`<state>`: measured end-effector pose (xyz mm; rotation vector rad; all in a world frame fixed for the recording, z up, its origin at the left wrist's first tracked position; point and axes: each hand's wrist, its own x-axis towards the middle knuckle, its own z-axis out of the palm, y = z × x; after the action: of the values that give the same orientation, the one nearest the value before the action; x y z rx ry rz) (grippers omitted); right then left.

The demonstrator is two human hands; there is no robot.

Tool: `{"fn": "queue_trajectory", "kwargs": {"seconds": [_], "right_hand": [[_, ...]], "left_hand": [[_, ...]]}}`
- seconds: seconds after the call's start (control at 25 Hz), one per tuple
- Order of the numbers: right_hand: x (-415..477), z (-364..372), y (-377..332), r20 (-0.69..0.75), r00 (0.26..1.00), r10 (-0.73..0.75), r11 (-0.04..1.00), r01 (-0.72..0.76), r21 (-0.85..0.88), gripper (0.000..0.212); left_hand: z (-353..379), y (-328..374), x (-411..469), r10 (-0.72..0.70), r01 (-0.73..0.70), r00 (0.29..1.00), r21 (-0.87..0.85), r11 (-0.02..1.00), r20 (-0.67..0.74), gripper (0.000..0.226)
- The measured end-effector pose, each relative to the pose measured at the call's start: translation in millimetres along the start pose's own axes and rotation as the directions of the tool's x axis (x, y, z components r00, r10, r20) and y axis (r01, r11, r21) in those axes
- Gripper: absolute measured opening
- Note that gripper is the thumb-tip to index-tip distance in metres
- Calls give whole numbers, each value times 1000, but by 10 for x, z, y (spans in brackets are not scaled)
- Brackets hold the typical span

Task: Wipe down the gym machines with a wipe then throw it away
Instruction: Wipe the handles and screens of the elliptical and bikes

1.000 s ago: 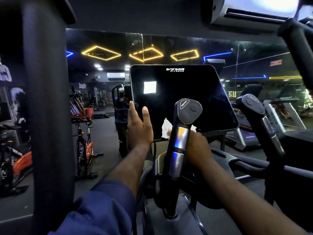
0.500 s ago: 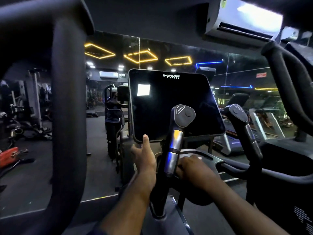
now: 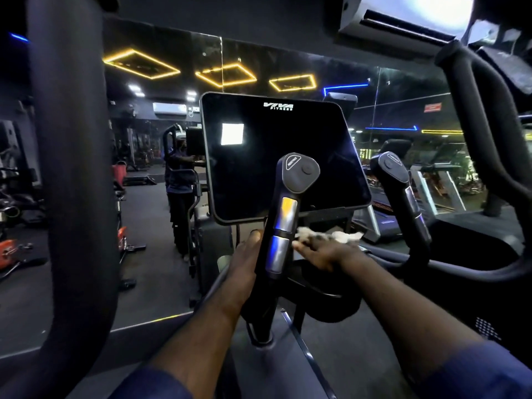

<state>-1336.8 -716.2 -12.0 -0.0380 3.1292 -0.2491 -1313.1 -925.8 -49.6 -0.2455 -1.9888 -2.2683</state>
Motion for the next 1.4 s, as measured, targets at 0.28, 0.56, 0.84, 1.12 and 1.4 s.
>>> {"fn": "queue_trajectory", "kwargs": {"seconds": [0.28, 0.56, 0.84, 1.12, 1.4], "right_hand": [[-534, 89, 122, -251, 968, -11, 992, -20, -122, 59], [-705, 80, -700, -126, 992, 6, 829, 66, 555, 32], [-1201, -24, -755, -162, 986, -41, 491, 161, 856, 47], [-1581, -135, -776, -219, 940, 261, -349, 303, 887, 26], [-2077, 473, -802, -257, 964, 69, -279, 266, 923, 21]], "left_hand": [[-3, 115, -114, -30, 30, 998, 15, 999, 49, 28], [52, 374, -380, -209, 208, 954, 27, 978, 215, 39], [70, 906, -865, -23, 75, 948, -153, 985, 316, 87], [221, 1065, -1213, -6, 11, 986, -32, 999, 164, 60], [12, 521, -1668, 22, -27, 999, 107, 994, 42, 34]]}}
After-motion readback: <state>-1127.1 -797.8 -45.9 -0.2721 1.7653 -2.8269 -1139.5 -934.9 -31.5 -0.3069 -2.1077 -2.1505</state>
